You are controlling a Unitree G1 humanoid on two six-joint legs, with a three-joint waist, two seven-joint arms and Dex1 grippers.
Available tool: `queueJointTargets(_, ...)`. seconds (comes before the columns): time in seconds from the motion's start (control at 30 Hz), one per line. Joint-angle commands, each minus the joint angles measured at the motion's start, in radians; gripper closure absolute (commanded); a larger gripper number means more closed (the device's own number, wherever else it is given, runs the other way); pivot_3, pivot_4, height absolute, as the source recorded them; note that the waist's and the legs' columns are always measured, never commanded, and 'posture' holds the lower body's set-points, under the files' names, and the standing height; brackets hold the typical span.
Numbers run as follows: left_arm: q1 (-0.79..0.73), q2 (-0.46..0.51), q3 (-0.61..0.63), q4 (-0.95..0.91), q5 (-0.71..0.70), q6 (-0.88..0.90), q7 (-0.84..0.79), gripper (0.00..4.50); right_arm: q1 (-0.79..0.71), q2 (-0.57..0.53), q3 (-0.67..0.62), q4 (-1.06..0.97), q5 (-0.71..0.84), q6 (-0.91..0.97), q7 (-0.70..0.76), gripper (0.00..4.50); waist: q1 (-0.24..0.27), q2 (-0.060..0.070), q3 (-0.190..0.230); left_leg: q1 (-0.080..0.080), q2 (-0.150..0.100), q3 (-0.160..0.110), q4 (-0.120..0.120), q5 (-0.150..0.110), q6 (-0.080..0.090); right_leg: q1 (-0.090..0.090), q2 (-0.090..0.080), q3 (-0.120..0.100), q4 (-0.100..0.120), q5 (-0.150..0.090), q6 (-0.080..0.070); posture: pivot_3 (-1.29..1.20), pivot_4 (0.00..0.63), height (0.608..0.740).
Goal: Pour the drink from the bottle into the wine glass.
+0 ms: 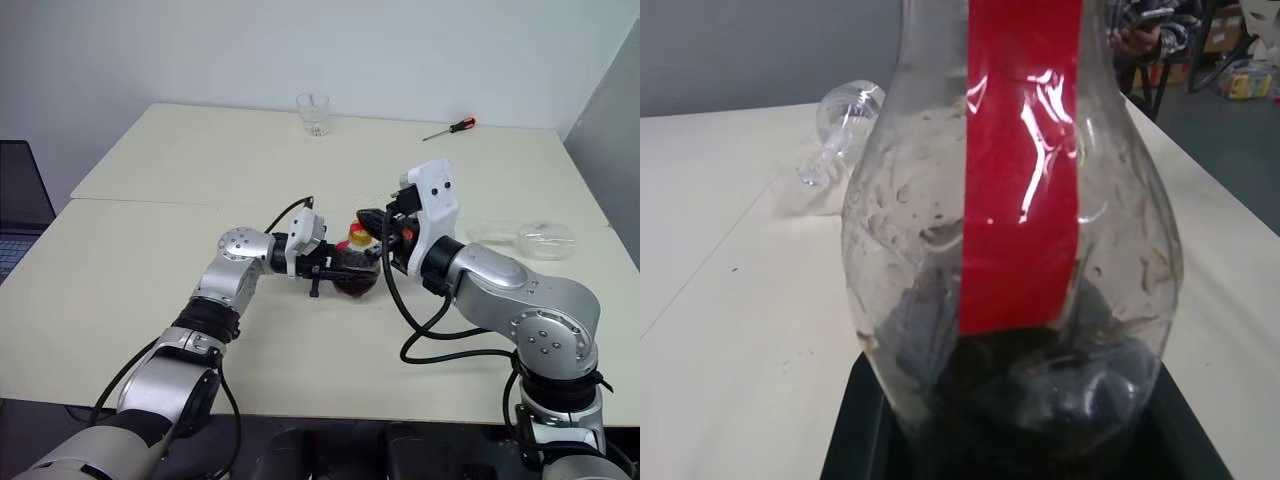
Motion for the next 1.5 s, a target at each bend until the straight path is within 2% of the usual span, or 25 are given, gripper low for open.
queueJointTargets(0.03, -0.028, -0.004, 0.013, -0.043, -0.016, -0.013, 0.001, 3.48, -0.006, -0.002, 0.008, -0.011, -0.003, 0.001, 0.021, 4.50, 0.000, 0.000, 0.000, 0.000, 0.000, 0.000, 0.000, 0.000, 0.000, 0.000, 0.000, 0.000, 0.000, 0.000, 0.000, 0.00, 0.150, 0.740)
queueJointTargets(0.17, -0.029, -0.002, 0.015, -0.038, -0.015, -0.014, 0.004, 3.48, -0.016, -0.021, -0.024, -0.013, 0.003, -0.007, 0.041, 4.50, 0.000, 0.000, 0.000, 0.000, 0.000, 0.000, 0.000, 0.000, 0.000, 0.000, 0.000, 0.000, 0.000, 0.000, 0.000, 0.00, 0.150, 0.740)
queueJointTargets(0.23, -0.028, -0.002, 0.016, -0.038, -0.015, -0.015, 0.005, 3.48, -0.021, -0.027, -0.042, -0.019, 0.021, -0.008, 0.043, 4.15, 0.000, 0.000, 0.000, 0.000, 0.000, 0.000, 0.000, 0.000, 0.000, 0.000, 0.000, 0.000, 0.000, 0.000, 0.000, 0.00, 0.150, 0.740)
queueJointTargets(0.3, -0.025, -0.002, 0.015, -0.039, -0.015, -0.015, 0.007, 3.48, -0.026, -0.033, -0.052, -0.026, 0.038, -0.007, 0.039, 3.62, 0.000, 0.000, 0.000, 0.000, 0.000, 0.000, 0.000, 0.000, 0.000, 0.000, 0.000, 0.000, 0.000, 0.000, 0.000, 0.00, 0.150, 0.740)
queueJointTargets(0.6, -0.026, -0.009, 0.011, -0.031, -0.011, -0.017, 0.011, 3.49, -0.014, -0.037, -0.037, -0.036, 0.062, 0.019, 0.007, 0.46, 0.000, 0.000, 0.000, 0.000, 0.000, 0.000, 0.000, 0.000, 0.000, 0.000, 0.000, 0.000, 0.000, 0.000, 0.000, 0.00, 0.150, 0.740)
queueJointTargets(0.63, -0.025, -0.009, 0.010, -0.032, -0.012, -0.015, 0.009, 3.49, -0.013, -0.034, -0.035, -0.036, 0.066, 0.022, 0.003, 0.42, 0.000, 0.000, 0.000, 0.000, 0.000, 0.000, 0.000, 0.000, 0.000, 0.000, 0.000, 0.000, 0.000, 0.000, 0.000, 0.00, 0.150, 0.740)
queueJointTargets(0.97, -0.030, -0.016, 0.010, -0.024, -0.010, -0.016, 0.008, 3.49, 0.025, -0.017, -0.028, -0.034, 0.060, 0.019, -0.019, 0.42, 0.000, 0.000, 0.000, 0.000, 0.000, 0.000, 0.000, 0.000, 0.000, 0.000, 0.000, 0.000, 0.000, 0.000, 0.000, 0.00, 0.150, 0.740)
queueJointTargets(1.07, -0.035, -0.017, 0.011, -0.021, -0.009, -0.017, 0.009, 3.49, 0.037, -0.015, -0.028, -0.030, 0.049, 0.015, -0.015, 0.99, 0.000, 0.000, 0.000, 0.000, 0.000, 0.000, 0.000, 0.000, 0.000, 0.000, 0.000, 0.000, 0.000, 0.000, 0.000, 0.00, 0.150, 0.740)
queueJointTargets(1.27, -0.034, -0.015, 0.010, -0.021, -0.005, -0.020, 0.012, 3.49, 0.030, -0.014, -0.030, -0.031, 0.040, 0.012, -0.010, 3.10, 0.000, 0.000, 0.000, 0.000, 0.000, 0.000, 0.000, 0.000, 0.000, 0.000, 0.000, 0.000, 0.000, 0.000, 0.000, 0.00, 0.150, 0.740)
queueJointTargets(1.3, -0.033, -0.015, 0.010, -0.020, -0.003, -0.021, 0.013, 3.49, 0.027, -0.015, -0.031, -0.031, 0.042, 0.012, -0.008, 3.25, 0.000, 0.000, 0.000, 0.000, 0.000, 0.000, 0.000, 0.000, 0.000, 0.000, 0.000, 0.000, 0.000, 0.000, 0.000, 0.00, 0.150, 0.740)
queueJointTargets(1.5, -0.031, -0.012, 0.012, -0.026, -0.003, -0.012, 0.010, 3.49, 0.009, -0.063, -0.031, -0.021, 0.042, 0.000, 0.097, 3.25, 0.000, 0.000, 0.000, 0.000, 0.000, 0.000, 0.000, 0.000, 0.000, 0.000, 0.000, 0.000, 0.000, 0.000, 0.000, 0.00, 0.150, 0.740)
